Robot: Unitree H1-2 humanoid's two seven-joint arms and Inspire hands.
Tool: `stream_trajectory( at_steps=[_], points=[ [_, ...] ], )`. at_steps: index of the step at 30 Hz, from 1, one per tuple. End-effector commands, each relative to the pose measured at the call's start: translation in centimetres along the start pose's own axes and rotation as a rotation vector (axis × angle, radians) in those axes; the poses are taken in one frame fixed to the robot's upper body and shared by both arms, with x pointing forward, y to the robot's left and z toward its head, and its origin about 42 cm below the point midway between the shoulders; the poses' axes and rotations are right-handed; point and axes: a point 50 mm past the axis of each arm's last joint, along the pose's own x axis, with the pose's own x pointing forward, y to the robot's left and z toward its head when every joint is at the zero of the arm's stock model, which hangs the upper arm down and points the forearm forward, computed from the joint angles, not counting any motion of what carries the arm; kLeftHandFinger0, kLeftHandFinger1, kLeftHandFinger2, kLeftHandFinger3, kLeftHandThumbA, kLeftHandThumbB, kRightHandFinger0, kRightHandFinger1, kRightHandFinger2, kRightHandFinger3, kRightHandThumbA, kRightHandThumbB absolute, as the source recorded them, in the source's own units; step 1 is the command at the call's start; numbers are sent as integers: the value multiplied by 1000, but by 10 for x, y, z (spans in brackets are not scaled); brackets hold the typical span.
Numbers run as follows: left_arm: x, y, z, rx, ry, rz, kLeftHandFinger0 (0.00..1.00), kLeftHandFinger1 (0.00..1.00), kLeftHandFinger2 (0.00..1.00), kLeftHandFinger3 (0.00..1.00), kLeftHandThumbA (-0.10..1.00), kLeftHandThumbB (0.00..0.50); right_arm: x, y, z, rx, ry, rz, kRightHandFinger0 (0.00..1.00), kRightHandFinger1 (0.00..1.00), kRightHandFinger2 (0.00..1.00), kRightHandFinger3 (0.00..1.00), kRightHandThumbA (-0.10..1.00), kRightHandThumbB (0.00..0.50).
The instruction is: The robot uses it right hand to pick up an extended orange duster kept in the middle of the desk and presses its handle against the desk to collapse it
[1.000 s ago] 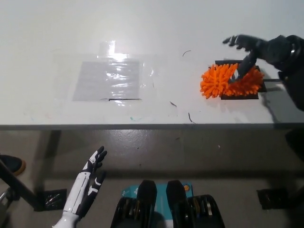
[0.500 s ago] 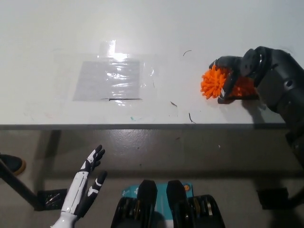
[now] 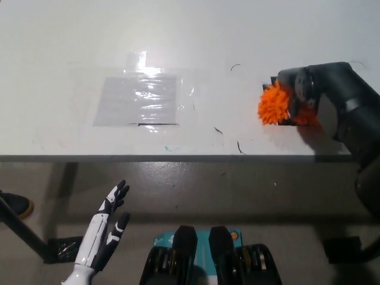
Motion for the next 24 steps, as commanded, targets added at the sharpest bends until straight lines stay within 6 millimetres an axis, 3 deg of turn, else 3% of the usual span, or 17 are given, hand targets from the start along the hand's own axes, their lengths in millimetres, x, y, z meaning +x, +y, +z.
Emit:
stream_trajectory(
  at_steps=[1, 4, 5, 6, 9, 10, 14, 15, 16, 17, 18, 19, 20, 21, 22, 23, 24],
  points=[
    [6, 8, 11, 3, -74, 36, 1000, 1000, 1000, 1000, 989, 0, -5, -21, -9, -162, 101, -202, 62, 126, 337, 1000, -39, 200],
    [-4, 7, 7, -2, -54, 40, 1000, 1000, 1000, 1000, 997, 0, -1, -11, -7, -247, 97, -270, 1, 89, 344, 1000, -73, 223],
    [-3, 8, 7, -2, -56, 38, 1000, 1000, 1000, 1000, 1000, 0, -1, -12, -9, -244, 88, -293, 16, 111, 372, 1000, -84, 219],
    [0, 8, 8, -8, -64, 38, 1000, 1000, 1000, 1000, 1000, 0, -2, -14, -11, -234, 72, -320, 3, 63, 360, 1000, -96, 203],
    [3, 8, 8, -9, -62, 44, 1000, 1000, 1000, 1000, 1000, 0, -5, -23, -17, -150, 18, -395, 241, 308, 562, 1000, -100, 207],
    [3, 8, 8, -11, -63, 43, 1000, 1000, 1000, 1000, 1000, 0, -6, -24, -18, -131, 8, -412, 253, 334, 587, 979, -100, 209],
    [0, 7, 8, -19, -58, 41, 1000, 1000, 1000, 1000, 1000, 0, -9, -29, -23, -52, -45, -482, 402, 514, 686, 708, -100, 245],
    [-1, 6, 8, -18, -56, 40, 1000, 1000, 1000, 1000, 1000, 0, -10, -33, -24, -36, -57, -503, 386, 515, 678, 660, -100, 245],
    [-1, 7, 8, -22, -56, 42, 1000, 1000, 1000, 1000, 1000, 0, -15, -44, -25, -2, -85, -549, 333, 441, 584, 601, -100, 266],
    [1, 8, 8, -21, -59, 43, 1000, 1000, 1000, 1000, 1000, 0, -19, -53, -25, 16, -99, -574, 365, 467, 595, 601, -100, 266],
    [-3, 8, 7, -21, -54, 41, 1000, 1000, 1000, 1000, 1000, 0, -20, -54, -25, 26, -106, -585, 260, 346, 475, 588, -100, 245],
    [-3, 7, 5, -17, -56, 42, 1000, 1000, 1000, 1000, 1000, 0, -30, -72, -27, 64, -145, -638, 42, 139, 294, 465, -100, 234],
    [-2, 7, 6, -18, -58, 42, 1000, 1000, 1000, 1000, 1000, 0, -31, -74, -28, 67, -148, -644, 2, 56, 310, 450, -100, 233],
    [-3, 7, 6, -14, -58, 38, 1000, 1000, 1000, 1000, 1000, 0, -38, -85, -30, 105, -183, -674, 0, 38, 394, 372, -100, 225],
    [-2, 9, 6, -13, -59, 35, 1000, 1000, 1000, 1000, 1000, 0, -52, -106, -30, 138, -205, -707, 16, 178, 670, 392, -100, 206],
    [1, 9, 6, -11, -62, 36, 1000, 1000, 1000, 1000, 1000, 0, -64, -122, -29, 168, -229, -734, 40, 244, 820, 452, -100, 207],
    [2, 9, 7, -15, -59, 35, 1000, 1000, 1000, 1000, 1000, 0, -84, -141, -29, 208, -288, -774, 19, 443, 926, 598, -100, 204]
  ],
)
